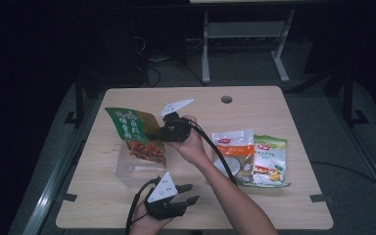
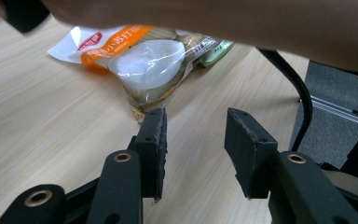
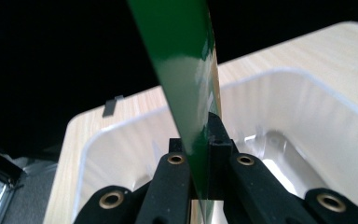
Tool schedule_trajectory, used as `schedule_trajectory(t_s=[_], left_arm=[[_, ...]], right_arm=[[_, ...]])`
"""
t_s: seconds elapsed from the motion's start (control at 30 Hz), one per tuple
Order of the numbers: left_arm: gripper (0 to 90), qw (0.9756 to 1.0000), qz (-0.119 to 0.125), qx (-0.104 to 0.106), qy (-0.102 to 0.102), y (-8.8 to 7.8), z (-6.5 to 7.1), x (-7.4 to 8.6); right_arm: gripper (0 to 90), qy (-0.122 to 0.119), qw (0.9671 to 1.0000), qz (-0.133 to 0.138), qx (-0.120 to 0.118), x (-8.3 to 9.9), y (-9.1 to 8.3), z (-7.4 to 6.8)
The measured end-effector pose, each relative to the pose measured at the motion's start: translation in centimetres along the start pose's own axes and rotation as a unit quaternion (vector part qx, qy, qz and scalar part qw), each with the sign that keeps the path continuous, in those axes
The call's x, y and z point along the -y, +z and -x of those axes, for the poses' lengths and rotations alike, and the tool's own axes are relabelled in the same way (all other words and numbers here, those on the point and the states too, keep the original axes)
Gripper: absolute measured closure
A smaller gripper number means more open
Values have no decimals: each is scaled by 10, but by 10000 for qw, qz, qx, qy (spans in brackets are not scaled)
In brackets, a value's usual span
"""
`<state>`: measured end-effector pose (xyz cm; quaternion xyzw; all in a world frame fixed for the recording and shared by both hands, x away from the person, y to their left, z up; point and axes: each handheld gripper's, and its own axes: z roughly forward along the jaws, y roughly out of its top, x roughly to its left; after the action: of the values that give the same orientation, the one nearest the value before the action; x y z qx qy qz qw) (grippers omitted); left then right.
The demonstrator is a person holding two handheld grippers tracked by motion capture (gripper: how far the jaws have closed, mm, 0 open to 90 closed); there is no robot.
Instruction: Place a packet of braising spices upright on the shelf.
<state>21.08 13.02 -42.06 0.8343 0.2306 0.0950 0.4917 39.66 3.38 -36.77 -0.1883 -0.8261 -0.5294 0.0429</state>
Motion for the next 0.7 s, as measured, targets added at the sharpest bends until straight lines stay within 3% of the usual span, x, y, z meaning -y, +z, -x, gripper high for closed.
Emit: schedule_trajectory(t_s=[0.3, 0.43, 0.47, 0.7], left_arm=[[575, 10000, -8, 18, -17, 2, 0, 0], [559, 10000, -33, -5, -34, 4, -1, 0], [554, 10000, -33, -5, -34, 4, -1, 0], [535, 9999, -91, -18, -55, 7, -3, -1]], right_arm=[[880, 216, 9996, 140, -106, 14, -2, 8], [740, 275, 9996, -24, -11, 16, -5, 9], [740, 275, 9996, -24, -11, 16, -5, 9], [565, 294, 9994, -93, 175, 20, -35, 8]])
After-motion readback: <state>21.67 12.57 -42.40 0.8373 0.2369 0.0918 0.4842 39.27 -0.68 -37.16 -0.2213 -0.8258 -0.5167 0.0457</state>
